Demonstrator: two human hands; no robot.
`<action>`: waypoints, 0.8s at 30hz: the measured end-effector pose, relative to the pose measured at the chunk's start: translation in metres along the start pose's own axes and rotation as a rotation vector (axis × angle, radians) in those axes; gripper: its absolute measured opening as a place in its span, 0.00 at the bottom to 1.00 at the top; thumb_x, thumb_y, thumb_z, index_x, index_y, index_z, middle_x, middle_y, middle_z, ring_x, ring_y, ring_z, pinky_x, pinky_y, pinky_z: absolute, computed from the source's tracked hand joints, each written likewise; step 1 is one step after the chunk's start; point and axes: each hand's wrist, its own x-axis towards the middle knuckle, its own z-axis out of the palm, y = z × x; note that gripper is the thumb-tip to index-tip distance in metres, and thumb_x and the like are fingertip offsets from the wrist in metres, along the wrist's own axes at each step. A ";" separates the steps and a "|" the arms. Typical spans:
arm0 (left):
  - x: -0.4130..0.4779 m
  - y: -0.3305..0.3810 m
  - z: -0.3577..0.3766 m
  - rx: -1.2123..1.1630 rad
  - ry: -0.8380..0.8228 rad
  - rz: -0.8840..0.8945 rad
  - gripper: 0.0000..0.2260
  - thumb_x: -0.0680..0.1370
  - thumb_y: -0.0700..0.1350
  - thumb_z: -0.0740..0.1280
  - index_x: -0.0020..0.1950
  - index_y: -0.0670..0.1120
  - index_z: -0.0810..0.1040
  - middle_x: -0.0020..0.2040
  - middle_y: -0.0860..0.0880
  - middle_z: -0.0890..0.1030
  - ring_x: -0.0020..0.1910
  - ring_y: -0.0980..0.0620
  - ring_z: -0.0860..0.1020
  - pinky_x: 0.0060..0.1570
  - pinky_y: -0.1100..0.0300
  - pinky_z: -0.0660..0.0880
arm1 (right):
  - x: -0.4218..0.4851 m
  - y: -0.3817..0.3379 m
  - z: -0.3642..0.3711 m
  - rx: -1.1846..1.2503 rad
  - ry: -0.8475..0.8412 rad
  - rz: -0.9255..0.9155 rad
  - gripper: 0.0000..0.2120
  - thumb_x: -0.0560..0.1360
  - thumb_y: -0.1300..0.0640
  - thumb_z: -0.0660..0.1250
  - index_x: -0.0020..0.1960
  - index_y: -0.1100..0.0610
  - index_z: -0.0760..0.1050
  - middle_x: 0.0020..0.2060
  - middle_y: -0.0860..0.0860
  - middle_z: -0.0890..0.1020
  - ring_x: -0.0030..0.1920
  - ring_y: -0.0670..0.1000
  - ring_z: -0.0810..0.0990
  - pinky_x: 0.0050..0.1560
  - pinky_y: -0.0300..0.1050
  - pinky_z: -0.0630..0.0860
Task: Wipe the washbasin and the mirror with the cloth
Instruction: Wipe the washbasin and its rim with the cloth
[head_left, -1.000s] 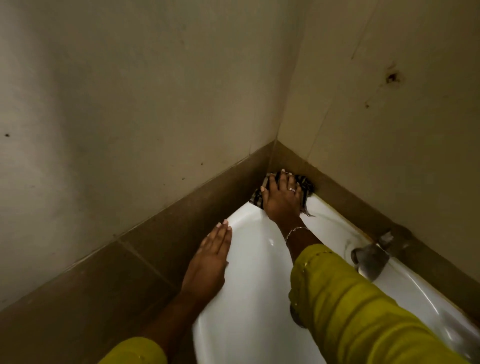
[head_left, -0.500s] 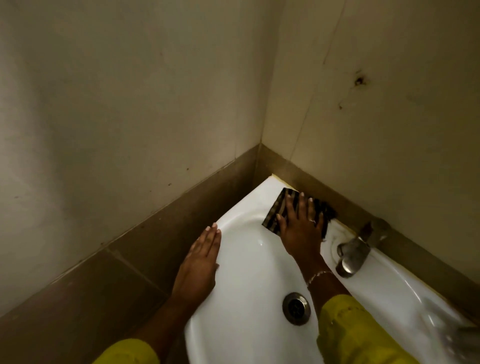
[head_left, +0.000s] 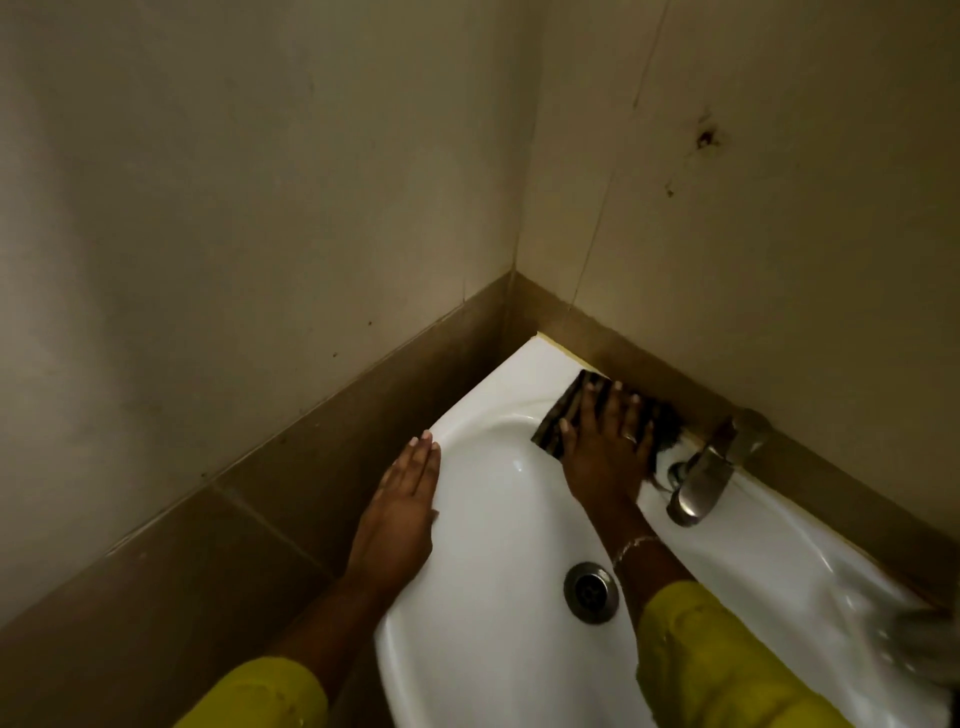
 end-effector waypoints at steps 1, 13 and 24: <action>0.000 0.000 -0.001 0.028 -0.018 0.002 0.36 0.64 0.35 0.73 0.69 0.37 0.63 0.70 0.39 0.67 0.68 0.40 0.66 0.63 0.45 0.59 | 0.006 -0.006 0.001 0.003 0.003 -0.020 0.34 0.78 0.41 0.34 0.68 0.57 0.68 0.66 0.63 0.72 0.65 0.66 0.70 0.61 0.67 0.65; -0.001 0.006 -0.007 -0.151 0.055 -0.017 0.33 0.77 0.38 0.58 0.68 0.47 0.35 0.70 0.52 0.38 0.71 0.56 0.40 0.69 0.64 0.40 | 0.004 -0.096 0.015 0.040 0.002 -0.434 0.29 0.74 0.42 0.46 0.68 0.53 0.69 0.67 0.58 0.72 0.68 0.63 0.68 0.68 0.63 0.59; -0.002 0.009 -0.010 -0.210 0.075 -0.076 0.36 0.76 0.37 0.62 0.68 0.46 0.35 0.71 0.50 0.37 0.71 0.55 0.40 0.69 0.63 0.44 | -0.001 -0.075 0.019 0.091 -0.024 -0.543 0.27 0.75 0.40 0.49 0.72 0.49 0.62 0.71 0.55 0.67 0.71 0.60 0.63 0.70 0.57 0.55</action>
